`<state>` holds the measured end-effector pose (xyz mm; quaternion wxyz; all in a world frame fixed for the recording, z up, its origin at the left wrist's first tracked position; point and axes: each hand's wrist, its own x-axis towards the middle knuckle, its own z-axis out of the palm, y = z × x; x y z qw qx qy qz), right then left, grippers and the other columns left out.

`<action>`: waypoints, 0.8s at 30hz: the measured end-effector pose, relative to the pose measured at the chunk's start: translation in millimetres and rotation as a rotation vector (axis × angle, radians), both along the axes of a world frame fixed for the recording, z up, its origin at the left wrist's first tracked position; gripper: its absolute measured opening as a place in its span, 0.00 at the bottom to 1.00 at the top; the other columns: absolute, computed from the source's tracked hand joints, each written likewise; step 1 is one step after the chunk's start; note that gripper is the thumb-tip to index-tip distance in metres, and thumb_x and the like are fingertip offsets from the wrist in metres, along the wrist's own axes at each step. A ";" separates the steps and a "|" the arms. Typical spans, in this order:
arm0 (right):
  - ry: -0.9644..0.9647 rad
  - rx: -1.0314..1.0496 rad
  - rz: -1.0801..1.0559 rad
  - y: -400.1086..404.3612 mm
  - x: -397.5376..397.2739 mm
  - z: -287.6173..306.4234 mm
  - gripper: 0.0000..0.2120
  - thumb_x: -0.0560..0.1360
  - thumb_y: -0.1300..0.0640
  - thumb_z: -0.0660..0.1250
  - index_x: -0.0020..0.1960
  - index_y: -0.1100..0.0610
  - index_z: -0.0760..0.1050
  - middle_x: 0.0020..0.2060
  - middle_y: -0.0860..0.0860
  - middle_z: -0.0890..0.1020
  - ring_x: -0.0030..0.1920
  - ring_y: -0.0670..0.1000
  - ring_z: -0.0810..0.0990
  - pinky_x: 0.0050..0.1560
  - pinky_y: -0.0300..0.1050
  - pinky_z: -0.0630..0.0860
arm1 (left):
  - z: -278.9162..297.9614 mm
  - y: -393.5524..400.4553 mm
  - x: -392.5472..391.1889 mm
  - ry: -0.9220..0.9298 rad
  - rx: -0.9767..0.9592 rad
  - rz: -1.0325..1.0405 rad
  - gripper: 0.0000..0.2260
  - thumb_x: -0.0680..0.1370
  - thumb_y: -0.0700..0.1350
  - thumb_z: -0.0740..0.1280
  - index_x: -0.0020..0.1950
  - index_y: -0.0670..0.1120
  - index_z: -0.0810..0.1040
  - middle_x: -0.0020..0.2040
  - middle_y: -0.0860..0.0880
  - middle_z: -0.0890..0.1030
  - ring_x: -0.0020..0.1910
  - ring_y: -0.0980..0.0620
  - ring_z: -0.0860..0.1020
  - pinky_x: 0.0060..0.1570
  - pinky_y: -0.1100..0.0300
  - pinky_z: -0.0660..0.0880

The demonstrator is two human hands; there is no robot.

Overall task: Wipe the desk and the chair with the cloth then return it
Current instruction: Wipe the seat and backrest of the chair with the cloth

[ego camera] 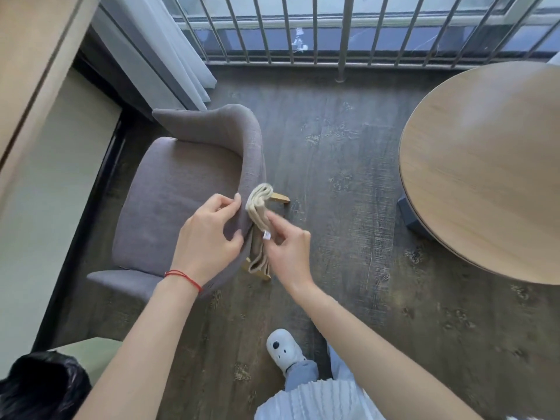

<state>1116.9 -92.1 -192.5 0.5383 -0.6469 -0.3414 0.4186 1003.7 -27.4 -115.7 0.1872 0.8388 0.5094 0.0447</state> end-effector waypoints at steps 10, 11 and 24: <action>0.014 0.006 -0.173 17.1 7.1 9.7 0.22 0.68 0.73 0.63 0.57 0.58 0.80 0.41 0.51 0.87 0.43 0.44 0.80 0.48 0.43 0.78 | 0.5 9.1 -6.9 -0.067 -0.100 -0.007 0.25 0.68 0.35 0.72 0.64 0.47 0.76 0.52 0.53 0.77 0.47 0.52 0.80 0.46 0.52 0.81; 0.025 0.036 -0.175 15.8 -3.8 15.3 0.23 0.67 0.74 0.62 0.59 0.59 0.79 0.50 0.53 0.86 0.52 0.46 0.82 0.56 0.45 0.78 | -0.1 9.9 -7.4 -0.083 -0.106 -0.002 0.25 0.67 0.34 0.72 0.63 0.47 0.77 0.52 0.53 0.77 0.47 0.51 0.80 0.47 0.50 0.81; 0.175 -0.151 -0.295 -9.5 -33.0 -1.2 0.19 0.69 0.69 0.66 0.56 0.54 0.81 0.35 0.45 0.83 0.27 0.35 0.69 0.37 0.36 0.72 | -3.6 9.7 -9.9 -0.195 -0.171 0.030 0.28 0.66 0.32 0.72 0.65 0.49 0.76 0.48 0.58 0.74 0.50 0.51 0.80 0.49 0.48 0.81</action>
